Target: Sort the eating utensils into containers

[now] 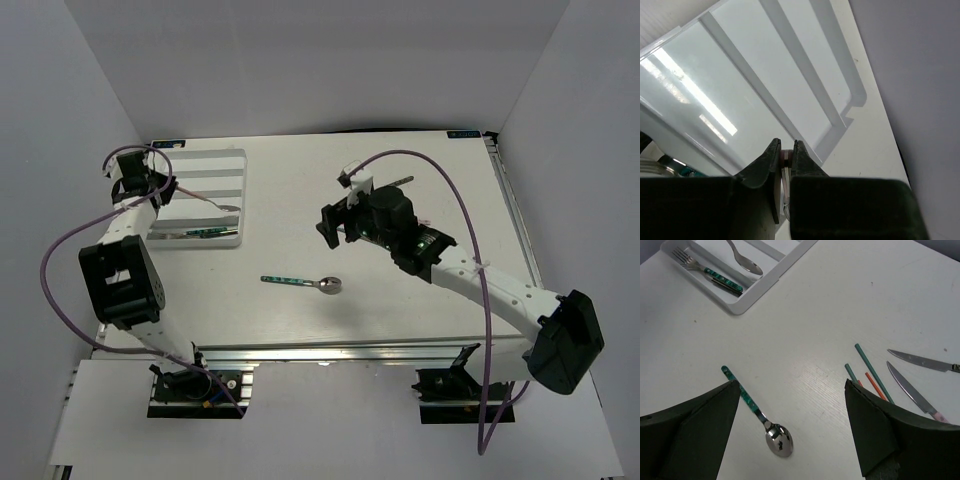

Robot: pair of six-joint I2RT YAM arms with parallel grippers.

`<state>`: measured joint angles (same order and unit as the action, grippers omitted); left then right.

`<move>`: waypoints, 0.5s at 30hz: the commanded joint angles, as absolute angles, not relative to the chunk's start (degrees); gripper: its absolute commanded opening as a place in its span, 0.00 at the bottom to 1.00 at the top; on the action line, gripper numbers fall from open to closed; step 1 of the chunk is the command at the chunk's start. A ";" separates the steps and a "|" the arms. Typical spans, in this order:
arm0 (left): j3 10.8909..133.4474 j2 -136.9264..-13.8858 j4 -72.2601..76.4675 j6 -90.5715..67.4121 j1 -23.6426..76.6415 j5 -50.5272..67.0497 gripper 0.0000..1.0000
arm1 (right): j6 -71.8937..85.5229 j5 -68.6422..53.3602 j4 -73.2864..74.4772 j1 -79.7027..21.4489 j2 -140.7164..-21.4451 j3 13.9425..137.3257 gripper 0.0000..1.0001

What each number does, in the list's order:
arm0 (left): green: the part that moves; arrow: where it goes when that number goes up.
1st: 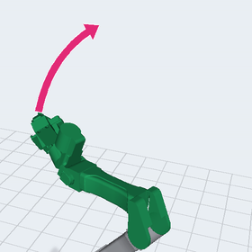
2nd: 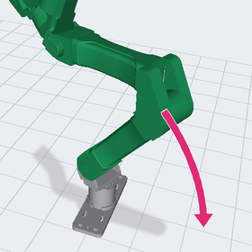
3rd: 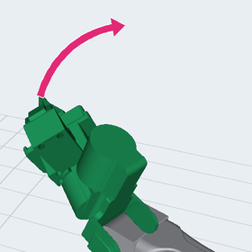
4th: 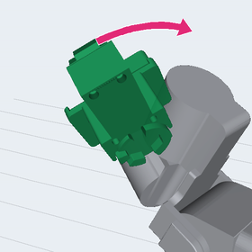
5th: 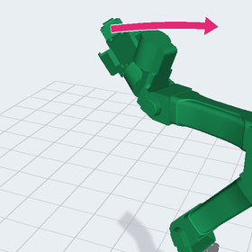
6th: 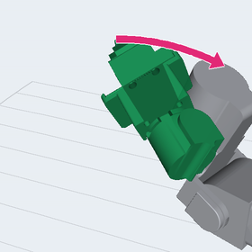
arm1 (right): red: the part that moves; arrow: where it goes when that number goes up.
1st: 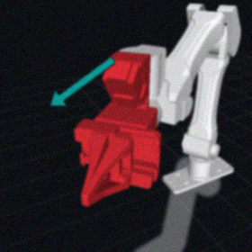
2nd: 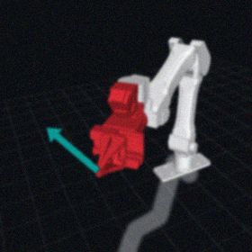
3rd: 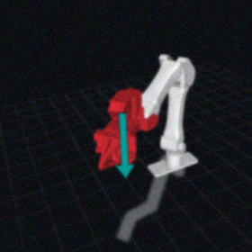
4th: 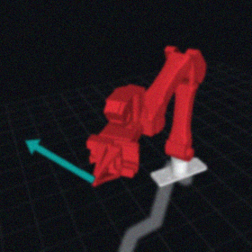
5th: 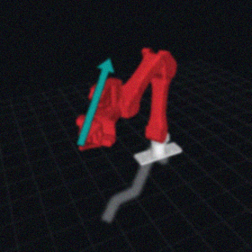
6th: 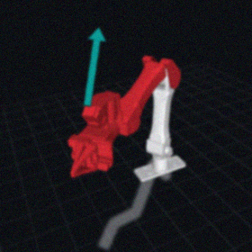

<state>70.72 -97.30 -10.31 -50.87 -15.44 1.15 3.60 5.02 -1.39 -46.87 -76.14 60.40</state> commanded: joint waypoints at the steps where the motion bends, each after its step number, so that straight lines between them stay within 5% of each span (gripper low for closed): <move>1: 75.14 -100.10 -7.12 -52.21 -16.08 3.51 0.00 | 5.10 5.19 -1.41 -46.76 -73.22 58.89 0.89; 6: 74.98 -103.71 -5.63 -53.61 -16.52 3.43 0.00 | 5.19 4.05 -1.06 -46.76 -73.47 58.27 0.89; 8: 73.83 -103.97 -4.14 -54.23 -16.70 3.78 0.12 | 5.27 3.87 -1.05 -46.76 -73.91 58.27 0.89; 15: 72.42 -105.29 -2.90 -55.37 -18.54 4.66 0.10 | 5.45 2.90 -0.35 -46.76 -75.50 59.06 0.89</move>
